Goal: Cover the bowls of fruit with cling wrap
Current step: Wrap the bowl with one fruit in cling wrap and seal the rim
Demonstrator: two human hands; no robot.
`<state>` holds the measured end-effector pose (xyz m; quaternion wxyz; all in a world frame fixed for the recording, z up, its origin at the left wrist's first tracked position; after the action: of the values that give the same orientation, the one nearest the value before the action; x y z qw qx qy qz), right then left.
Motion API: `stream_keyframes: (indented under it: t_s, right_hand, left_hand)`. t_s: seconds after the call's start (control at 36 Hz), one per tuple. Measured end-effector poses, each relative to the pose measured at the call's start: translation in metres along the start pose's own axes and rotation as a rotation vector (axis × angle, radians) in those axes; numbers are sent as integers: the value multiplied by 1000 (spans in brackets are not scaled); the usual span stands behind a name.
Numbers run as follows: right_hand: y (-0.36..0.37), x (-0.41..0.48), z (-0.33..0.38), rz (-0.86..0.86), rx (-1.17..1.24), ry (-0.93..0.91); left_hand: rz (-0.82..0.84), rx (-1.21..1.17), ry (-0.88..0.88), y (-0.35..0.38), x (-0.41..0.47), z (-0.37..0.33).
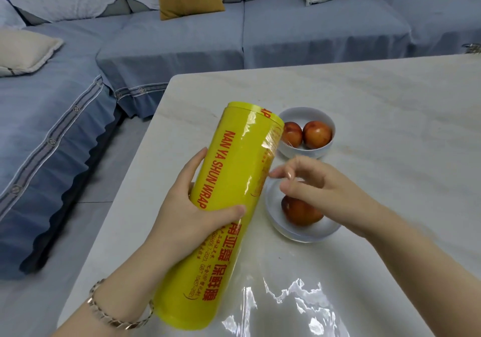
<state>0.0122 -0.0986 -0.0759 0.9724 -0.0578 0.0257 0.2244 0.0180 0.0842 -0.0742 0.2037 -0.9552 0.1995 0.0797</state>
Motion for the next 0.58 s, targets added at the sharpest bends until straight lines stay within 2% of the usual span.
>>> stream_keyframes:
  t_s: [0.08, 0.17, 0.28, 0.39, 0.5, 0.58]
  right_hand:
    - [14, 1, 4, 59, 122, -58]
    - [15, 1, 3, 40, 274, -109]
    - [20, 1, -8, 13, 440, -33]
    - [22, -4, -15, -41, 324, 63]
    - [20, -7, -15, -80, 74, 37]
    - [24, -8, -16, -47, 63, -29]
  left_hand:
    - [-20, -18, 0, -2, 3, -5]
    - [-7, -67, -31, 0, 3, -6]
    - [11, -164, -70, 9, -1, -5]
    - [-29, -185, -73, 11, -1, -4]
    - [-49, -174, -85, 13, 3, -5]
    - [-46, -210, -96, 12, 3, -7]
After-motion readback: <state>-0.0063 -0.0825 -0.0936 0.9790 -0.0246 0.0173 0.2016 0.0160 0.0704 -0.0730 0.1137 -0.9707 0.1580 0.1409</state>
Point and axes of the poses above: each hand's wrist, its own x-axis towards the middle knuckle, its own y-axis out of the palm, z = x × y, the point moved 8 cm from there along x, towards the middle knuckle, and after that the axes turned 13 degrees about z, right-handed, at the moved point
